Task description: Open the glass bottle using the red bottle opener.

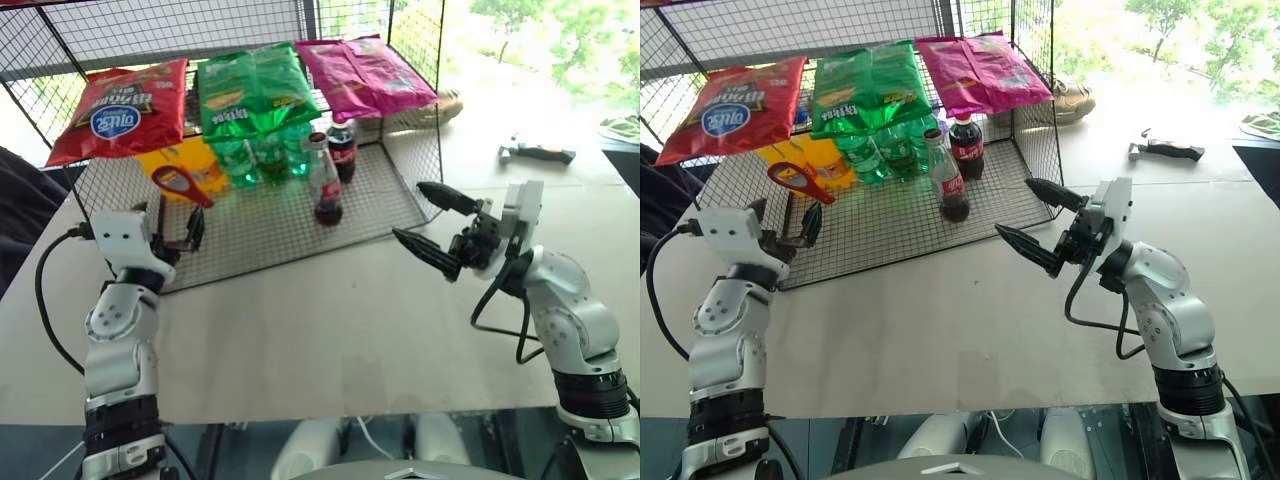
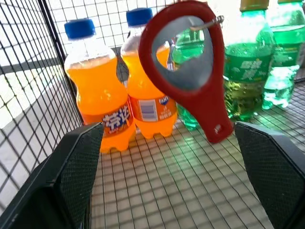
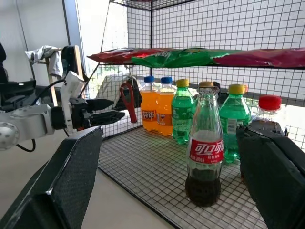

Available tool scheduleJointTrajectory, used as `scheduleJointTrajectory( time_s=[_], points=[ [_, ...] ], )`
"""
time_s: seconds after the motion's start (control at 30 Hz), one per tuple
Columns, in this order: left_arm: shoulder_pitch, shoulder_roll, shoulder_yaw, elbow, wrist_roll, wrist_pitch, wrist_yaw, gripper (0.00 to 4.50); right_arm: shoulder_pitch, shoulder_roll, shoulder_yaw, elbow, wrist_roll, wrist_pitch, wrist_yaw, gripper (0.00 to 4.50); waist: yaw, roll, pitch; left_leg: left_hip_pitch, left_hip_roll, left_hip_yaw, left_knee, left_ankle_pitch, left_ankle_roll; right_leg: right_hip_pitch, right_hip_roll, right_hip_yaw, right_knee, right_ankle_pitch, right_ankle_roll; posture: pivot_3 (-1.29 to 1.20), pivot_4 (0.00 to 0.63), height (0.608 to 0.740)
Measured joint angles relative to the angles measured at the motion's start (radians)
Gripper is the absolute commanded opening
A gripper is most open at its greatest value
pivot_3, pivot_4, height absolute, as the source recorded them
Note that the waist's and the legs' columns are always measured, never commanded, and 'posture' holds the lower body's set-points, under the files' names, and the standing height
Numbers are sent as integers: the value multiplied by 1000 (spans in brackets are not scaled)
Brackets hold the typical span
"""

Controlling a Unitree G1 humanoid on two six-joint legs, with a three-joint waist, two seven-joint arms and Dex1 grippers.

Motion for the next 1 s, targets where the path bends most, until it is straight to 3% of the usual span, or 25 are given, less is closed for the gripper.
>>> scheduleJointTrajectory(
  time_s=[0.37,0.53,0.57,0.73,0.77,1.0],
  points=[
    [-107,1,-35,118,13,-68,-32,4500,-26,21,59,-89,59,82,-36,4490,-1,-1,0,-1,0,0,1,0,0,-1,0,0,0,0,0,0,150,740],
    [-107,-1,-34,118,-14,-86,-68,2922,-28,12,78,-103,60,91,-30,4500,-1,-1,0,-2,0,0,1,0,0,-2,0,0,0,0,0,0,150,740],
    [-106,-1,-34,118,-21,-87,-69,2328,-29,11,81,-103,60,93,-29,4500,-2,-1,0,-2,0,0,1,0,0,-2,0,0,0,0,0,0,150,740],
    [-93,-6,-33,117,-37,-88,-73,235,-38,12,87,-104,59,96,-31,4500,-1,-2,0,-2,0,0,1,0,0,-2,0,0,1,0,0,0,150,740],
    [-93,-7,-33,117,-42,-88,-72,79,-41,12,87,-104,58,96,-30,4500,-1,-2,0,-2,0,0,1,0,0,-2,0,0,1,0,0,0,150,740],
    [-92,-10,-33,114,-45,-87,-72,79,-50,12,87,-102,48,95,-27,4500,-1,-2,0,-2,0,0,1,0,0,-2,0,0,1,0,0,0,150,740]
  ],
)
